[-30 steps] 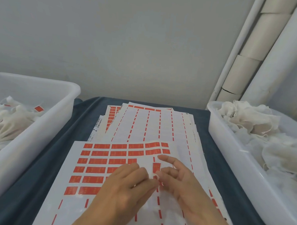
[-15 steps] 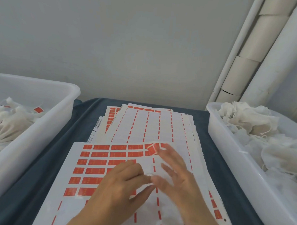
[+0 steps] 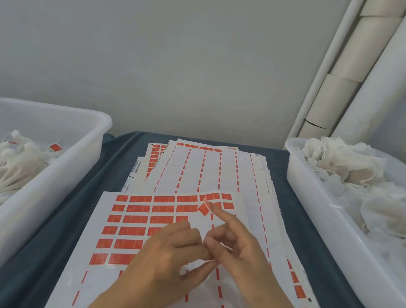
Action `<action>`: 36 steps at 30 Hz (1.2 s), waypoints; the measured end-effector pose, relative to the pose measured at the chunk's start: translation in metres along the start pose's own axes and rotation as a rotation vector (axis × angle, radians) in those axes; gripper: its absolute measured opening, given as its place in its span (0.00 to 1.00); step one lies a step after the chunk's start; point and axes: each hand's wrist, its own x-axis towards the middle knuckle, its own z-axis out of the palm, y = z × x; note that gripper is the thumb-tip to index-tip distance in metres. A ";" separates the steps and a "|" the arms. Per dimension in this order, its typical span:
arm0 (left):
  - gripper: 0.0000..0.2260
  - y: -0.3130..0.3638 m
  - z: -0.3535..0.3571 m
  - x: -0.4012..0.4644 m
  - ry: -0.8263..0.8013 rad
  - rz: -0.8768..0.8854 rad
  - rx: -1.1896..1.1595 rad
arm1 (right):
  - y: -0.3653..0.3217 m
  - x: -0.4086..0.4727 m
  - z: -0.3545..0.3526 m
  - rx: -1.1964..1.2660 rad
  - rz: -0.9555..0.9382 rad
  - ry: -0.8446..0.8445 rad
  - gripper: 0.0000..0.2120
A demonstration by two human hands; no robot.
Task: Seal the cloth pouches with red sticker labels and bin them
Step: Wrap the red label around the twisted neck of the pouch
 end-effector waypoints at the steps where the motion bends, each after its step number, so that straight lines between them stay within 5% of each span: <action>1: 0.06 0.001 -0.001 0.000 -0.010 -0.024 -0.045 | -0.001 0.000 0.000 -0.008 -0.002 0.010 0.22; 6: 0.06 0.002 -0.006 0.002 -0.023 -0.449 -0.365 | -0.002 0.001 -0.003 -0.011 -0.045 0.167 0.23; 11: 0.09 -0.005 -0.014 0.009 -0.127 -0.542 -0.402 | 0.001 0.000 -0.004 -0.101 -0.098 0.257 0.22; 19: 0.08 -0.009 -0.018 0.014 0.101 -0.896 -0.727 | -0.002 0.003 -0.011 -0.001 0.083 0.307 0.19; 24: 0.08 -0.007 -0.018 0.015 0.141 -0.903 -0.745 | -0.010 0.000 -0.020 0.390 0.193 0.075 0.19; 29: 0.10 -0.004 -0.015 0.012 0.069 -0.775 -0.663 | -0.006 -0.001 -0.002 0.092 0.096 -0.046 0.07; 34: 0.08 -0.008 -0.014 0.011 0.172 -0.785 -0.509 | -0.010 0.002 -0.024 0.198 0.046 0.163 0.10; 36: 0.09 -0.009 -0.014 0.009 0.231 -0.766 -0.408 | -0.021 0.002 -0.033 0.432 0.163 0.310 0.13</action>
